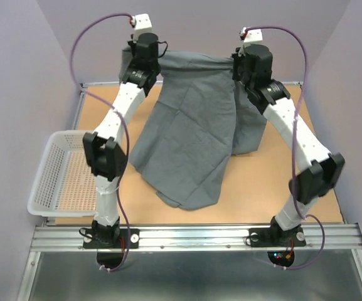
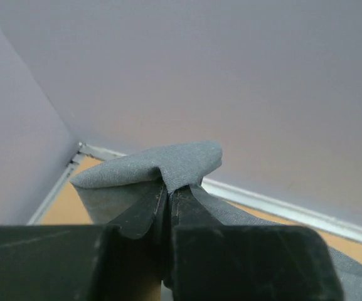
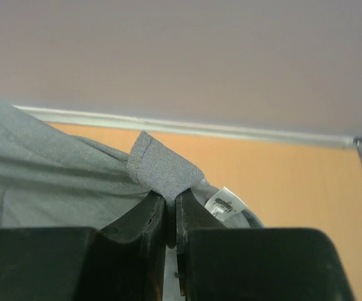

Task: Fold and stack the long sleeve shirts
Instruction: Flatten the shirt out

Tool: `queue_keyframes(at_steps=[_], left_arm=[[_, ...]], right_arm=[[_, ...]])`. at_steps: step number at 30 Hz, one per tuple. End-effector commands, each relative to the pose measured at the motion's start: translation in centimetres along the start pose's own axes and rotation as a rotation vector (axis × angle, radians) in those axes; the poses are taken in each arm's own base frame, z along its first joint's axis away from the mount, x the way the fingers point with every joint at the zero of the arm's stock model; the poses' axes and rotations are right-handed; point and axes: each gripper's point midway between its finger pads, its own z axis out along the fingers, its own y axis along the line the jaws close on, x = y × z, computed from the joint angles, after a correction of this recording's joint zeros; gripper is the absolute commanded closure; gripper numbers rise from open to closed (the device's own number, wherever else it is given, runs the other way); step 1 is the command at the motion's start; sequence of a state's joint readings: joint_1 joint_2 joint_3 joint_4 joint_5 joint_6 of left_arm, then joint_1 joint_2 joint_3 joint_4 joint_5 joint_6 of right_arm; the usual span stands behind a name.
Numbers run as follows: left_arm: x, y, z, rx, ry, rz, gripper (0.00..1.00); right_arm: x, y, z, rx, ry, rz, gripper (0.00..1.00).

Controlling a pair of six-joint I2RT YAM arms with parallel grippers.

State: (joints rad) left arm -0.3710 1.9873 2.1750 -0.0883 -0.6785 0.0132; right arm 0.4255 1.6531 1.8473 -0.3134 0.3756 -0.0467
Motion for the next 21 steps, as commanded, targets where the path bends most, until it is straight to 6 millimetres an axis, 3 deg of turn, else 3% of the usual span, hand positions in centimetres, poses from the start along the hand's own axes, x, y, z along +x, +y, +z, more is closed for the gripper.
queue_keyframes(at_steps=[1,2,3,5,6,7,9,10,11,12,14,15,16,17,18,19,21], left_arm=[[-2.0,1.3,2.0,-0.109,-0.055,-0.046,0.83],[-1.7,1.1,2.4,-0.107,-0.054,-0.053,0.77],[-1.6,1.1,2.7,-0.107,-0.060,-0.059,0.62],[-1.0,1.3,3.3,-0.098,-0.048,-0.124,0.42],[-0.8,1.5,3.3,-0.095,-0.040,-0.136,0.33],[-0.8,1.7,3.1,-0.075,-0.031,-0.163,0.19],[-0.7,1.7,2.6,-0.045,-0.016,-0.172,0.06],[0.1,1.5,2.4,-0.024,0.008,-0.163,0.02],[-0.9,1.8,1.4,-0.001,0.010,-0.177,0.01],[-0.4,1.6,0.7,0.023,0.042,-0.188,0.01],[0.8,0.9,-1.2,0.116,0.111,-0.187,0.01],[2.2,0.9,-2.2,0.142,0.168,-0.183,0.01],[4.1,0.3,-4.0,0.211,0.242,-0.200,0.01],[5.6,0.1,-5.1,0.245,0.292,-0.191,0.01],[7.2,-0.2,-6.3,0.277,0.337,-0.185,0.01],[10.5,-0.1,-8.5,0.317,0.429,-0.184,0.01],[13.8,-0.2,-11.0,0.369,0.524,-0.187,0.01]], right_arm=[[2.4,-4.8,4.1,0.160,0.032,0.141,0.90],[3.2,-4.7,4.9,0.162,0.050,0.144,0.87],[4.1,-4.8,5.6,0.172,0.070,0.159,0.77],[5.6,-4.9,6.9,0.198,0.098,0.168,0.63],[5.9,-4.9,7.2,0.200,0.102,0.174,0.54],[5.8,-4.7,7.4,0.188,0.102,0.183,0.35],[5.7,-4.3,7.0,0.164,0.116,0.192,0.22],[5.5,-4.1,6.6,0.154,0.118,0.199,0.18],[5.4,-4.2,6.1,0.149,0.118,0.206,0.15],[6.4,-4.2,5.7,0.152,0.140,0.204,0.13],[5.8,-4.9,3.5,0.159,0.135,0.228,0.10],[8.4,-4.9,2.9,0.166,0.193,0.219,0.10],[8.0,-5.4,1.2,0.170,0.190,0.245,0.10],[8.9,-5.6,0.4,0.178,0.212,0.257,0.10],[10.1,-5.8,-0.5,0.182,0.241,0.266,0.10],[12.3,-6.3,-2.0,0.194,0.290,0.289,0.10],[14.6,-6.8,-3.6,0.203,0.343,0.310,0.10]])
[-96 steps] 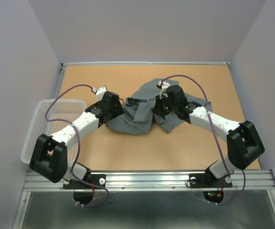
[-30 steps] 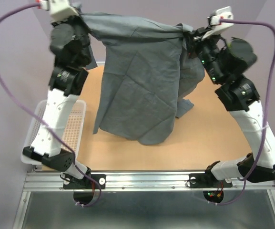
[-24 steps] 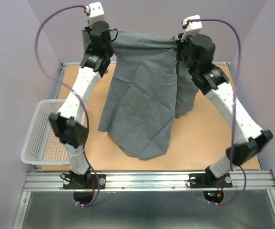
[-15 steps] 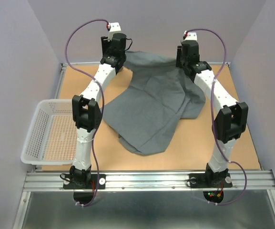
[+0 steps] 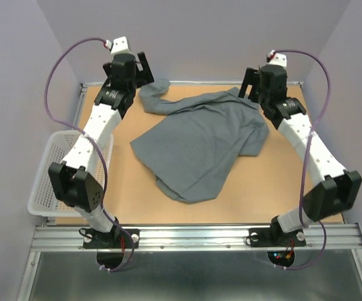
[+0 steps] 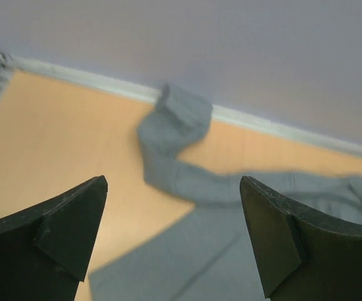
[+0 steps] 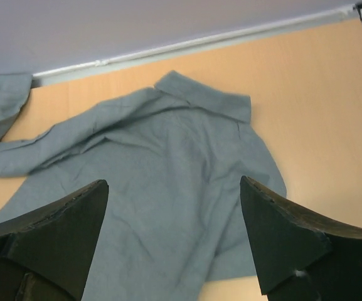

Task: Fold and stack the long sleeve shirts
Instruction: Flatten the shirt out

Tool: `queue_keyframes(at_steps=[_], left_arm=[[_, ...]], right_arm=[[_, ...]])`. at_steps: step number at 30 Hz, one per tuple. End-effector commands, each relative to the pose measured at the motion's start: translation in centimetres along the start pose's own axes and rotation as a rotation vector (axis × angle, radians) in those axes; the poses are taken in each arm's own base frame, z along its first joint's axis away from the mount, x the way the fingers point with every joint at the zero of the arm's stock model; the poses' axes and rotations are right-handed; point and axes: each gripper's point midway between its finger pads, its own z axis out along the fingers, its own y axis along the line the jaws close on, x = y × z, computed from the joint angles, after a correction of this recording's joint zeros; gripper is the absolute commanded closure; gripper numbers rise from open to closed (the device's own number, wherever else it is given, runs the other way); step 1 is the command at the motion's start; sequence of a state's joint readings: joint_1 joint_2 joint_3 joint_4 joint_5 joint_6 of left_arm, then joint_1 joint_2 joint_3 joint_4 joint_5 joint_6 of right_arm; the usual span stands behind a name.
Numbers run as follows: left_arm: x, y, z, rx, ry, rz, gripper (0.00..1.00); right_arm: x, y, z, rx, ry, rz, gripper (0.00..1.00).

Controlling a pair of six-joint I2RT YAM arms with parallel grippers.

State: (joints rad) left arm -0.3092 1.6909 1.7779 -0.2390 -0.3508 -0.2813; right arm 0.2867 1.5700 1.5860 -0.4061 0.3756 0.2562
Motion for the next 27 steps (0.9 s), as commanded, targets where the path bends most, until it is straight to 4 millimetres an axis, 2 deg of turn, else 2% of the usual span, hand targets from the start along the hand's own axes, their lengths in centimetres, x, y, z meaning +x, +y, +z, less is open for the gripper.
queue_keyframes(at_steps=[1,2,3,4,7,8,11,12,14,15,19,22,24,27], left_arm=[[11.3,-2.0,-3.6,0.183,0.331,-0.036,0.01],[14.9,-1.1,-5.0,0.180,0.410,-0.035,0.01],[16.8,-0.9,-5.8,0.190,0.453,-0.028,0.01],[20.4,-0.4,-7.0,0.190,0.532,-0.002,0.01],[24.0,0.0,-8.9,0.204,0.607,0.025,0.01],[25.8,0.4,-9.3,0.192,0.646,0.034,0.01],[28.5,0.4,-9.9,0.214,0.715,0.029,0.03],[29.0,0.0,-9.9,0.231,0.726,0.017,0.04],[30.3,0.0,-9.6,0.230,0.757,0.014,0.07],[30.6,-0.1,-9.4,0.231,0.756,0.014,0.08],[32.1,0.0,-8.7,0.219,0.775,0.014,0.12],[32.8,0.0,-8.2,0.215,0.789,0.017,0.14],[33.2,0.0,-7.9,0.209,0.787,0.022,0.14],[34.1,0.9,-7.3,0.164,0.790,0.043,0.16]], right_arm=[[7.3,-3.5,-1.9,0.066,0.169,0.085,0.10],[7.6,-3.6,-2.9,0.046,0.176,0.112,0.10],[8.7,-3.8,-3.3,0.037,0.203,0.130,0.10],[11.4,-4.4,-3.6,0.040,0.263,0.164,0.10],[14.2,-4.7,-4.4,0.034,0.324,0.240,0.11],[16.3,-4.8,-4.7,0.036,0.374,0.254,0.12],[18.6,-5.0,-4.7,0.053,0.415,0.316,0.14],[19.6,-4.6,-4.6,0.034,0.429,0.338,0.18],[20.4,-4.1,-4.4,0.005,0.427,0.363,0.22],[21.5,-4.2,-4.4,0.005,0.443,0.376,0.23],[22.8,-3.1,-3.3,-0.015,0.448,0.484,0.27],[24.1,-4.3,-2.7,0.071,0.425,0.546,0.27],[24.0,-5.3,-2.6,0.115,0.387,0.564,0.28],[24.4,-7.8,-2.6,0.223,0.333,0.572,0.32]])
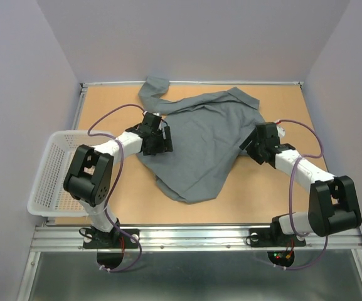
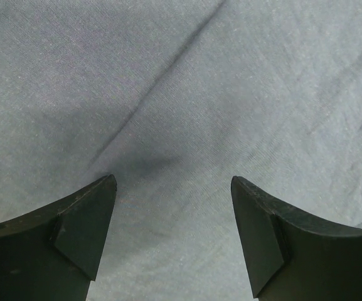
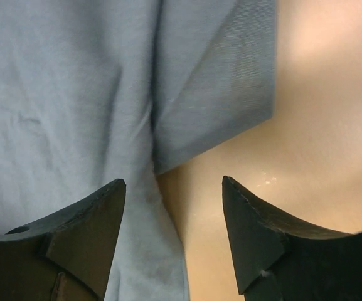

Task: Fold and stack the long sleeve shirts
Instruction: Flatten the shirt out

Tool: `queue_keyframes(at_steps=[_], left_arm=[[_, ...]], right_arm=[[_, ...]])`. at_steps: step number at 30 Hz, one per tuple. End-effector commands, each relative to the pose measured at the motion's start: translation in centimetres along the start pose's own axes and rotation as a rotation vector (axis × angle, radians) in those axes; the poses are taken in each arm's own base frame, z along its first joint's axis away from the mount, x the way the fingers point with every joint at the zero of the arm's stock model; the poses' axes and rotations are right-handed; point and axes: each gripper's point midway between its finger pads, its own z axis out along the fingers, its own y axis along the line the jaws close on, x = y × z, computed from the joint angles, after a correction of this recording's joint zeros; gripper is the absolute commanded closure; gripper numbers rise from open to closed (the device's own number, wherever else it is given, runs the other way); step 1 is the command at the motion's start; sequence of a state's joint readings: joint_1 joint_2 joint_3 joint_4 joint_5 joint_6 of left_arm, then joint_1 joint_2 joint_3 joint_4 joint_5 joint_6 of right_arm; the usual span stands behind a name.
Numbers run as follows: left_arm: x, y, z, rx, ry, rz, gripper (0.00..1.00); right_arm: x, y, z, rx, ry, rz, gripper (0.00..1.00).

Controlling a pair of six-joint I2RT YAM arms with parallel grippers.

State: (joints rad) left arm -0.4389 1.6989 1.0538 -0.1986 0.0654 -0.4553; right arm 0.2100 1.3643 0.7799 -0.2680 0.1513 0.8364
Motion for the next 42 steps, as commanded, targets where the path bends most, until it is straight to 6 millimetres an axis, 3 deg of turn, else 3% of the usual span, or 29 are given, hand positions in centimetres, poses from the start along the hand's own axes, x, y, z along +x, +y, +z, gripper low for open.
queue_keyframes(at_steps=[1,7,21,23,27,28,29,32,33,34,35,36,37,38,41,42], left_arm=[[-0.4,0.5,1.1,-0.032,-0.024,-0.004,0.16],[0.4,1.3,1.7,-0.064,-0.003,-0.005,0.18],[1.4,3.1,2.5,-0.136,0.015,-0.003,0.18],[1.5,3.2,2.5,-0.141,0.018,-0.001,0.18],[1.3,3.8,2.7,-0.166,0.017,-0.003,0.18],[1.3,4.0,2.7,-0.166,0.020,-0.007,0.18],[1.1,4.2,2.8,-0.165,0.020,-0.013,0.18],[0.1,5.7,2.6,-0.193,0.006,-0.040,0.19],[-0.1,6.2,2.5,-0.207,0.006,-0.046,0.19],[-0.4,7.0,2.5,-0.224,0.003,-0.055,0.19],[-0.9,7.4,2.5,-0.239,0.001,-0.048,0.19],[-0.8,7.8,2.5,-0.255,0.013,-0.044,0.19],[-1.1,8.2,2.7,-0.271,0.014,-0.042,0.19],[-1.2,8.4,2.6,-0.274,0.014,-0.045,0.19],[-1.0,9.1,2.8,-0.293,0.029,-0.045,0.19],[-1.1,9.2,2.7,-0.299,0.026,-0.042,0.20]], right_arm=[[-2.6,-2.1,0.3,0.070,-0.163,0.135,0.34],[-3.1,-3.7,1.8,0.132,-0.153,0.184,0.31],[-1.4,-1.9,6.2,0.068,-0.060,0.200,0.28],[-1.4,-1.6,6.7,0.063,-0.054,0.197,0.35],[-2.1,-1.1,6.9,0.056,-0.067,0.170,0.76],[-3.1,-0.3,6.0,0.028,-0.091,0.151,0.92],[-4.0,-0.1,5.4,0.028,-0.115,0.101,0.98],[-8.3,1.3,1.4,0.063,-0.195,-0.016,0.99],[-10.3,1.0,-0.1,0.112,-0.256,-0.041,1.00],[-10.8,0.3,-1.5,0.166,-0.254,-0.081,0.99],[-13.8,1.8,-4.3,0.147,-0.331,-0.116,0.99],[-14.6,0.8,-5.9,0.210,-0.348,-0.141,0.99],[-17.3,2.1,-9.0,0.195,-0.430,-0.157,0.99],[-17.9,2.5,-9.9,0.194,-0.435,-0.174,0.99],[-20.7,3.2,-15.2,0.198,-0.519,-0.198,0.99],[-20.8,2.9,-16.5,0.209,-0.519,-0.213,0.99]])
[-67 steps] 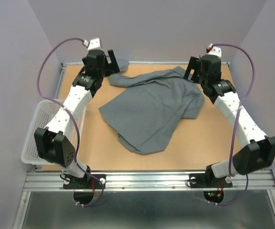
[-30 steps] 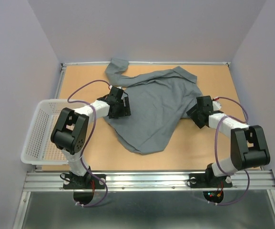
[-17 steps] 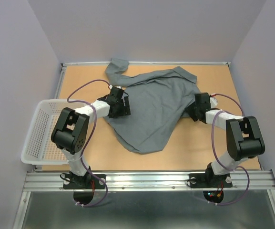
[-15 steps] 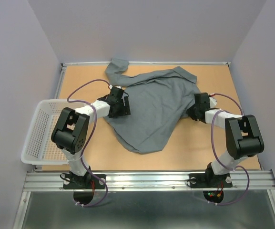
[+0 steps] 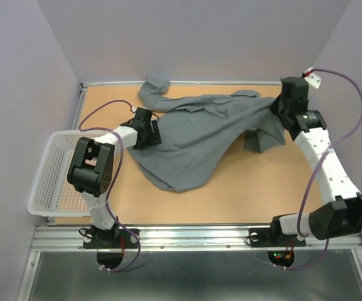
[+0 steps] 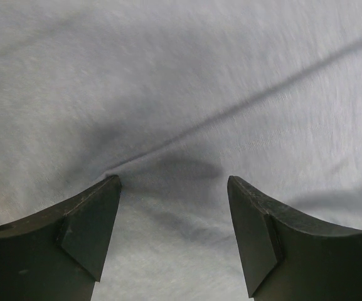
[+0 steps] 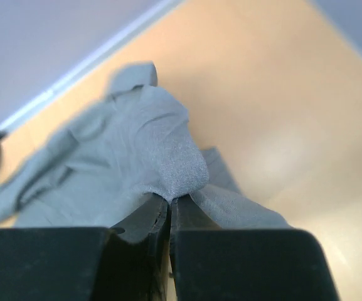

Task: Fold and stack the long sleeve shirts
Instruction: Flatten the shirt out

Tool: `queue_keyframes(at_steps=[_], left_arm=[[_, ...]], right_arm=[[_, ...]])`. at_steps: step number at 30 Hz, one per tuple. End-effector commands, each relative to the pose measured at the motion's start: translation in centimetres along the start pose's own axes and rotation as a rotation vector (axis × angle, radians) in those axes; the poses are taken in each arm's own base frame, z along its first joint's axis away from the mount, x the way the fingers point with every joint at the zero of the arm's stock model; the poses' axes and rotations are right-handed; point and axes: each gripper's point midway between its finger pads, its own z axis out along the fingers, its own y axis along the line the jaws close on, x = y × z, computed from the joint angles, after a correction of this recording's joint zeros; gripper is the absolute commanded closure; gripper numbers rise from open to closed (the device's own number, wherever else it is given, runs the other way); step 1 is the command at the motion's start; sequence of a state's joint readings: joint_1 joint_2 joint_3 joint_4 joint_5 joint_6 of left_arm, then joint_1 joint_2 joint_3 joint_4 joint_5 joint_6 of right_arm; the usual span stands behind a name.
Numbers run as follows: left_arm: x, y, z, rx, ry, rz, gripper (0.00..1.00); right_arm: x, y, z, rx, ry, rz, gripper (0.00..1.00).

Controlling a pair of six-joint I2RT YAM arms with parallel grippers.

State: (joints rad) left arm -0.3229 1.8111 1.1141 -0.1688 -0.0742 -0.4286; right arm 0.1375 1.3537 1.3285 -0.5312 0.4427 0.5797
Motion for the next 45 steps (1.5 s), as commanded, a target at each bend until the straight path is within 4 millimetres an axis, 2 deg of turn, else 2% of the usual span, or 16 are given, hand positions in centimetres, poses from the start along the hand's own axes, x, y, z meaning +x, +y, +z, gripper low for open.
queue_keyframes(at_steps=[1,3,6,7,9,12,15,18,21,23,25,28,31,33,40,45], left_arm=[[2.5,3.0,0.5,-0.115,0.095,0.044,0.19],[2.6,3.3,0.3,-0.124,0.100,0.053,0.19],[2.3,3.6,-0.4,-0.138,0.086,0.067,0.18],[2.1,3.9,-0.7,-0.151,0.078,0.074,0.17],[1.5,4.1,-1.5,-0.162,0.062,0.082,0.15],[0.2,4.7,-2.9,-0.200,0.013,0.084,0.04],[-1.8,3.3,-5.0,-0.146,-0.048,0.093,0.01],[-2.8,-1.3,-8.2,-0.027,-0.122,0.217,0.01],[-1.6,-6.2,-11.4,0.076,-0.183,0.361,0.01],[-0.3,-8.5,-12.4,0.141,-0.189,0.418,0.01],[1.9,-10.4,-12.4,0.205,-0.160,0.448,0.01],[4.8,-10.4,-10.0,0.197,-0.064,0.451,0.02],[6.6,-9.7,-8.0,0.160,-0.004,0.464,0.02],[7.1,-9.7,-7.3,0.151,0.016,0.460,0.01],[7.2,-10.4,-4.2,0.118,0.033,0.418,0.02],[7.6,-6.8,-1.4,0.027,0.114,0.318,0.02]], right_arm=[[-5.5,-3.4,-5.4,0.118,-0.094,-0.119,0.99],[-6.6,-4.3,-7.0,0.151,-0.108,-0.132,0.98],[-7.5,-4.3,-9.1,0.116,-0.106,-0.148,0.71],[-7.6,-3.7,-9.9,0.058,-0.099,-0.174,0.47],[-6.1,-1.1,-10.6,-0.112,-0.015,-0.213,0.34],[-4.6,-1.8,-10.0,-0.081,0.028,-0.212,0.14],[-2.6,-3.1,-8.1,-0.007,0.073,-0.232,0.14],[2.5,-2.1,-6.1,-0.066,0.246,-0.234,0.16],[8.6,-0.7,-4.7,-0.181,0.430,-0.213,0.18],[10.6,-0.1,-3.7,-0.215,0.466,-0.173,0.19],[14.3,-0.1,-2.9,-0.248,0.560,-0.152,0.23],[18.5,-1.1,-2.0,-0.238,0.659,-0.138,0.24],[20.7,-3.2,-1.5,-0.165,0.683,-0.137,0.25],[20.3,-4.2,-1.2,-0.103,0.633,-0.118,0.25],[14.5,-11.0,0.9,0.235,0.376,-0.053,0.21],[12.6,-15.3,1.4,0.331,0.348,0.088,0.15]])
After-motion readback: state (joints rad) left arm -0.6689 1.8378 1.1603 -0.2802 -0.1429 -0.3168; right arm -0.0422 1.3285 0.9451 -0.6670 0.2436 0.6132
